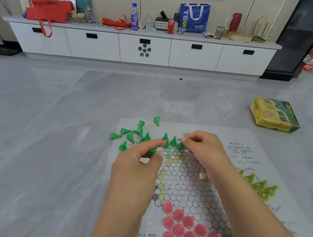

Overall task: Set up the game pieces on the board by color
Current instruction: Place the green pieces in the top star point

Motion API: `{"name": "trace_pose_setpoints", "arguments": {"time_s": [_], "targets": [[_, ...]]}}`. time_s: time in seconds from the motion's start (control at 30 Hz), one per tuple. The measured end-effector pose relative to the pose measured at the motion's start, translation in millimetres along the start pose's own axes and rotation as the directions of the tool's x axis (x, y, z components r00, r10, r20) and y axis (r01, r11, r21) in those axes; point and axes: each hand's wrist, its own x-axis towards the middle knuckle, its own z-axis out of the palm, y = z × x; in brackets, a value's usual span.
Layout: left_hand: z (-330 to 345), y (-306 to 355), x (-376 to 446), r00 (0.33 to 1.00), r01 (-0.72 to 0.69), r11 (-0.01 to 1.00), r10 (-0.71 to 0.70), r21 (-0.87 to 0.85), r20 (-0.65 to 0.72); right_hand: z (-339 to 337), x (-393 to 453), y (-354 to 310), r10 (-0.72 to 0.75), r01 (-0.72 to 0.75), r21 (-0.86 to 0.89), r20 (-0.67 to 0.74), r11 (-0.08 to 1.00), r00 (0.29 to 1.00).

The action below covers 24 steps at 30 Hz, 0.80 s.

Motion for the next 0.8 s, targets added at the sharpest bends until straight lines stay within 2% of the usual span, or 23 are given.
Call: {"name": "trace_pose_setpoints", "arguments": {"time_s": [0.13, 0.27, 0.43, 0.8], "targets": [[-0.5, -0.5, 1.1, 1.000, 0.000, 0.999, 0.001, 0.036, -0.006, -0.1, -0.8, 0.9, -0.018, 0.018, 0.008, 0.008, 1.000, 1.000], [-0.3, -1.7, 0.0, 0.999, -0.019, 0.997, 0.016, 0.076, 0.043, 1.3, -1.6, 1.7, -0.035, 0.035, 0.015, 0.007, 0.999, 0.999], [-1.7, -7.9, 3.5, 0.997, -0.079, 0.963, 0.076, 0.259, 0.022, 2.6, -1.7, 1.8, -0.036, 0.036, -0.003, -0.002, 0.999, 0.999], [-1.7, -9.4, 4.9, 0.998, -0.055, 0.969, 0.044, 0.242, 0.053, 3.3, -0.9, 3.0, -0.054, 0.054, -0.009, -0.001, 0.998, 0.999]]}}
